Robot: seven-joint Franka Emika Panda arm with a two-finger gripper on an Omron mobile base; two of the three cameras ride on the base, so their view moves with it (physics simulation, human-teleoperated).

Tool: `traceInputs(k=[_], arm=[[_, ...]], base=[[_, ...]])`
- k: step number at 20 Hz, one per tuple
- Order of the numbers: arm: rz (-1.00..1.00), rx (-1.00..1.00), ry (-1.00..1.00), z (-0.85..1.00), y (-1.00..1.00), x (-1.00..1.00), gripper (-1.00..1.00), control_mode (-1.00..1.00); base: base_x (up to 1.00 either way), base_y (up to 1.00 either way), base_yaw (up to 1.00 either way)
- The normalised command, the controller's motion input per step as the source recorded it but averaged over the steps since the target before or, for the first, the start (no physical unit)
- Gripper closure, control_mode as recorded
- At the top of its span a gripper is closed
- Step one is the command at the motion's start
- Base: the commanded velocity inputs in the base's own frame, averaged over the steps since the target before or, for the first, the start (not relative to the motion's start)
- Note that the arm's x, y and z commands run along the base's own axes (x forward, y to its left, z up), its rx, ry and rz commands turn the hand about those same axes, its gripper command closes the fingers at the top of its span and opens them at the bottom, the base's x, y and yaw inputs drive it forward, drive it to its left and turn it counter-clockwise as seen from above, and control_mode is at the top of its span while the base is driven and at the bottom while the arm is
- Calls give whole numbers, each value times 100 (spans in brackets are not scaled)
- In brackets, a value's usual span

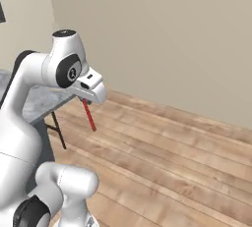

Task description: Take a straw from the drawer in front and place it inside the glass cup on the dining counter.

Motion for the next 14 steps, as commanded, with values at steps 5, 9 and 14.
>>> traceInputs(k=[5, 9, 14], arm=[[0, 0, 0, 0, 0, 0, 100, 100], [0, 0, 0, 0, 0, 0, 100, 100], [0, 0, 0, 0, 0, 0, 100, 100]], base=[[100, -21, 2], [100, -29, 12], [100, -34, 22]])
